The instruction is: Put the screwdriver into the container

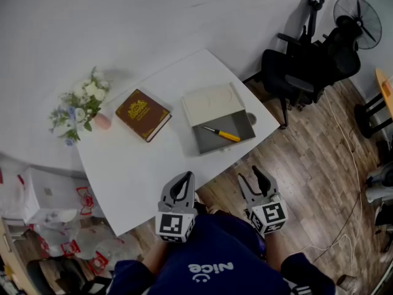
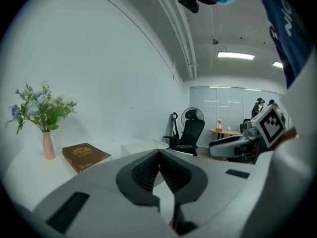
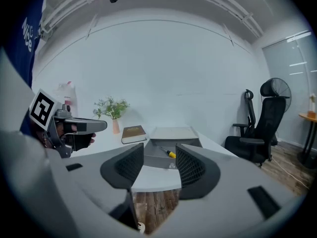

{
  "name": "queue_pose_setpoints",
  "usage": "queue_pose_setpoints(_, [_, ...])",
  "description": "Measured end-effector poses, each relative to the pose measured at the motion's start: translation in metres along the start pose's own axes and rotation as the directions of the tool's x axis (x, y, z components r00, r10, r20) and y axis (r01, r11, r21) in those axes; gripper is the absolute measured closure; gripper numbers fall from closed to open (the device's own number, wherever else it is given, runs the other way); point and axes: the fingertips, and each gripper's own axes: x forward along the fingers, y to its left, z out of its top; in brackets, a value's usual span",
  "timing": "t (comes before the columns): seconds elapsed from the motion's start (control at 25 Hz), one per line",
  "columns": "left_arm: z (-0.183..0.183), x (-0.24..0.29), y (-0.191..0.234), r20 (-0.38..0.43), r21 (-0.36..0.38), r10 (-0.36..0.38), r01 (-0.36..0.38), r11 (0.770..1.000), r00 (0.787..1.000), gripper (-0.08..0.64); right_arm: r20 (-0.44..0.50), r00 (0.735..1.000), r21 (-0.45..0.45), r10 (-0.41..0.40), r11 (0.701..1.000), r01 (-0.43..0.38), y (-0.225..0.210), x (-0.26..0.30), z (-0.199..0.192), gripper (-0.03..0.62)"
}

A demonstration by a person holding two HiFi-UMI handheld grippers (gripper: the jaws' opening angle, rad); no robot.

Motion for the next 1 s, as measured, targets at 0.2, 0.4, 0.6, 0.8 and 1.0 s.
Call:
queue_pose_setpoints(0.2, [0.001, 0.001, 0.001, 0.005, -0.004, 0.002, -0.002, 1.000, 1.000, 0.543, 0.020, 1.000, -0.015, -0.014, 1.000, 0.014, 0.002, 0.001, 0.008, 0.562])
queue_pose_setpoints(0.4, [0.003, 0.002, -0.001, 0.013, -0.002, -0.010, 0.010, 1.000, 1.000, 0.543, 0.009, 1.000, -0.035, -0.020, 0.999, 0.021, 0.003, -0.002, 0.008, 0.571])
queue_pose_setpoints(0.6, [0.004, 0.003, -0.003, 0.018, -0.004, -0.010, 0.010, 1.000, 1.000, 0.543, 0.015, 1.000, -0.045, -0.025, 0.999, 0.026, 0.001, -0.003, 0.009, 0.571])
queue_pose_setpoints(0.8, [0.004, 0.005, -0.005, 0.027, -0.009, -0.006, 0.006, 1.000, 1.000, 0.543, 0.011, 0.999, -0.063, -0.040, 0.997, 0.040, -0.002, -0.006, 0.008, 0.571])
queue_pose_setpoints(1.0, [0.003, 0.005, -0.009, 0.025, -0.003, -0.004, 0.004, 1.000, 1.000, 0.543, 0.013, 0.999, -0.075, -0.046, 0.996, 0.047, -0.006, -0.008, 0.009, 0.571])
